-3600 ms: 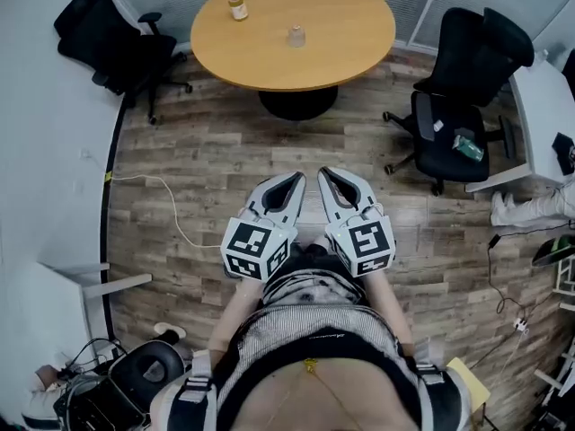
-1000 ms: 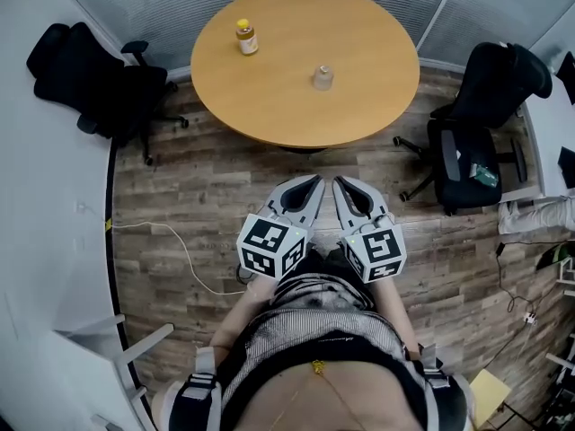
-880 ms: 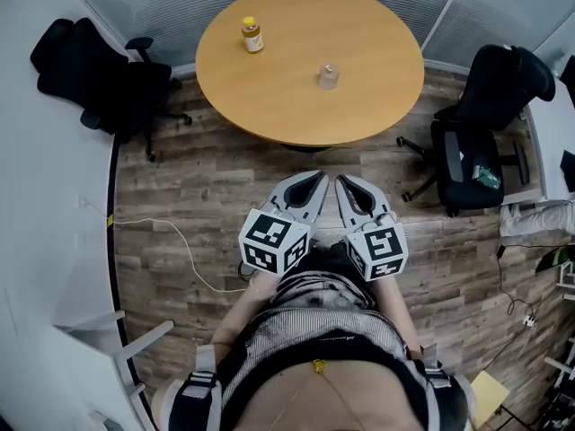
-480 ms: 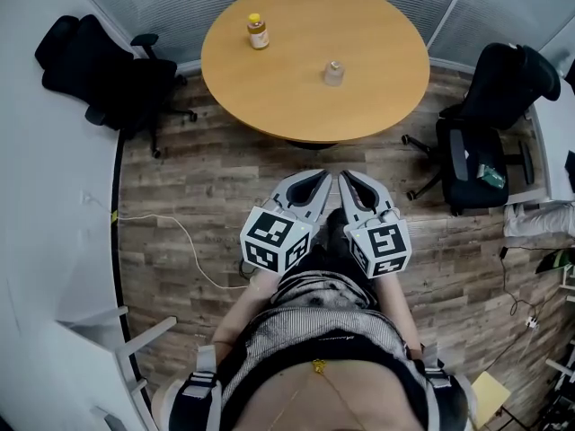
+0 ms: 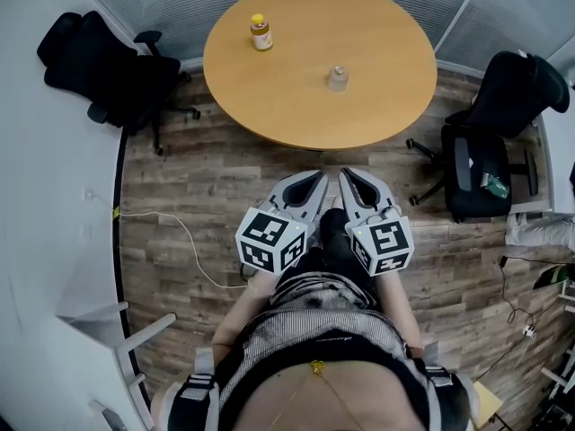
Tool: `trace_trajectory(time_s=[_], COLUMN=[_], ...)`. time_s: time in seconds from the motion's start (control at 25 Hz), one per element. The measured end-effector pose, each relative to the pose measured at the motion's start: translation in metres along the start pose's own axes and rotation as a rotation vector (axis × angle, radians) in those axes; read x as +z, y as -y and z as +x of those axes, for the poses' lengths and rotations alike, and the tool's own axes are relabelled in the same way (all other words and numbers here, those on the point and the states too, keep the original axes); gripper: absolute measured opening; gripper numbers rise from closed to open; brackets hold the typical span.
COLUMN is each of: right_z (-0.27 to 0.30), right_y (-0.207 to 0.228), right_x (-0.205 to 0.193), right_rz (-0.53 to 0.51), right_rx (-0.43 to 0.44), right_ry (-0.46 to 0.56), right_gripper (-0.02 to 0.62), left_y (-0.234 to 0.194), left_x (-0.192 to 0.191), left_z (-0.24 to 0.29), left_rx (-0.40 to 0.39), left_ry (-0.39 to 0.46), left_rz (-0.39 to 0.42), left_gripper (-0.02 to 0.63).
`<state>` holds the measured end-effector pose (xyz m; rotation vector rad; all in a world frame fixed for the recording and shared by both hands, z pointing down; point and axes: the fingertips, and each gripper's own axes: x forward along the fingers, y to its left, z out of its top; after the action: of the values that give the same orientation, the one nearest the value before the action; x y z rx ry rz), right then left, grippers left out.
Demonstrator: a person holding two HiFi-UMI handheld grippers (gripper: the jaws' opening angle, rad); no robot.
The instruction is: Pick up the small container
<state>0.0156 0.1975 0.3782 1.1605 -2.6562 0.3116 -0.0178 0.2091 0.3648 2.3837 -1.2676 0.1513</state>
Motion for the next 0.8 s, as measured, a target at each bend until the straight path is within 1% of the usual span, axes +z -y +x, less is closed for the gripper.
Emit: trace_trajectory(time_s=[0.44, 0.56, 0.8], right_z=[0.048, 0.062, 0.084], right_y=[0.069, 0.084, 0.096], right_x=[0.032, 0.038, 0.044], right_rz=[0.019, 0.024, 0.018], right_rx=[0.008, 0.027, 0.076], right_ry=[0.036, 0.028, 0.011], right_gripper=[0.023, 0.023, 0.023], left_y=[-0.026, -0.032, -0.047], left_x=[0.041, 0.05, 0.058], left_z=[0.07, 0.088, 0.104], left_rx=[0.009, 0.015, 0.05], left_ry=[0.005, 0.009, 0.01], left_rz=[0.025, 0.02, -0.002], left_gripper=[0.018, 0.018, 0.018])
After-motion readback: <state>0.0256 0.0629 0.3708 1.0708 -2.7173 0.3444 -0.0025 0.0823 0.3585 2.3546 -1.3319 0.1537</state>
